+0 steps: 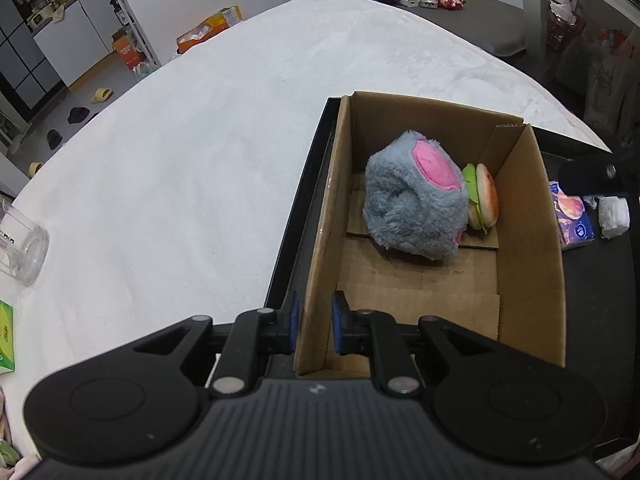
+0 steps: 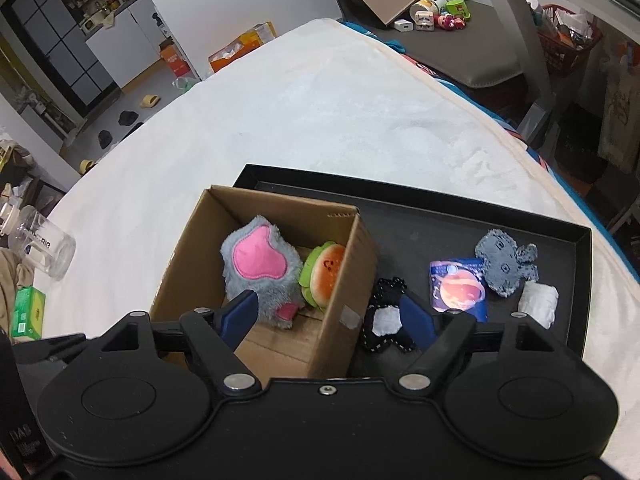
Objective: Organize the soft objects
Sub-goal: 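Move the right gripper to the white wrapped plush and grasp it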
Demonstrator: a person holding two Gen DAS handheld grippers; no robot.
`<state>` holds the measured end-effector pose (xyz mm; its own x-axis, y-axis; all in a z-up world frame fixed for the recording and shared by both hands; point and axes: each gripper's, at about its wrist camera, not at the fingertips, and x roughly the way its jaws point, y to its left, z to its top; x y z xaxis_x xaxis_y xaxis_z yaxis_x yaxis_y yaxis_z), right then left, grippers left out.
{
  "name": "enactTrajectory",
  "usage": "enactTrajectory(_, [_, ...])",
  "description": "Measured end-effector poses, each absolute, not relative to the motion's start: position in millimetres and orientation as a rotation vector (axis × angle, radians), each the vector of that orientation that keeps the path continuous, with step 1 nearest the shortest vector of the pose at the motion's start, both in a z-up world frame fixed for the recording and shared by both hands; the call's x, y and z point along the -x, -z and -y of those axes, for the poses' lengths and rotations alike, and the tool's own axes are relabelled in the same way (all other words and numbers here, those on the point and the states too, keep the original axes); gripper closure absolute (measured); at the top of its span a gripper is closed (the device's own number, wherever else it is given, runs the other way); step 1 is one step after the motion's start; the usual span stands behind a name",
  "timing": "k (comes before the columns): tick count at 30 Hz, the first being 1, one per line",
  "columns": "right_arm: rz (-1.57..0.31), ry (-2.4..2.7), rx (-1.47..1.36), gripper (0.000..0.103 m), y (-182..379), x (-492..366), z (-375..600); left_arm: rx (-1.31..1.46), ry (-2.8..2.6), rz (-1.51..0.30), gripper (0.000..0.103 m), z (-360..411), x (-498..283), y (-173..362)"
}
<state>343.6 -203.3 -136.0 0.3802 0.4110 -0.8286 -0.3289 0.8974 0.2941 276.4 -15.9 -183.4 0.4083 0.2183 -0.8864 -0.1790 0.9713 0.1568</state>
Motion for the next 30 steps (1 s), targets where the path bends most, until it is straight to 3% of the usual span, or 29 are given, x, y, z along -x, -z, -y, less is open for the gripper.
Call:
enactTrajectory(7, [-1.069, -0.476, -0.094, 0.020, 143.8, -336.9, 225.0, -0.039, -0.269, -1.124, 0.054, 21.5, -278.6, 180.7])
enactTrajectory(18, [-1.060, -0.427, -0.161, 0.019, 168.1, -338.4, 264.8, -0.024, -0.299, -1.129, 0.033, 24.9, -280.3, 179.2])
enactTrajectory(30, [-1.064, -0.319, -0.336, 0.019, 195.7, -354.3, 317.9, -0.090, -0.310, -1.155, 0.030, 38.0, -294.3, 183.2])
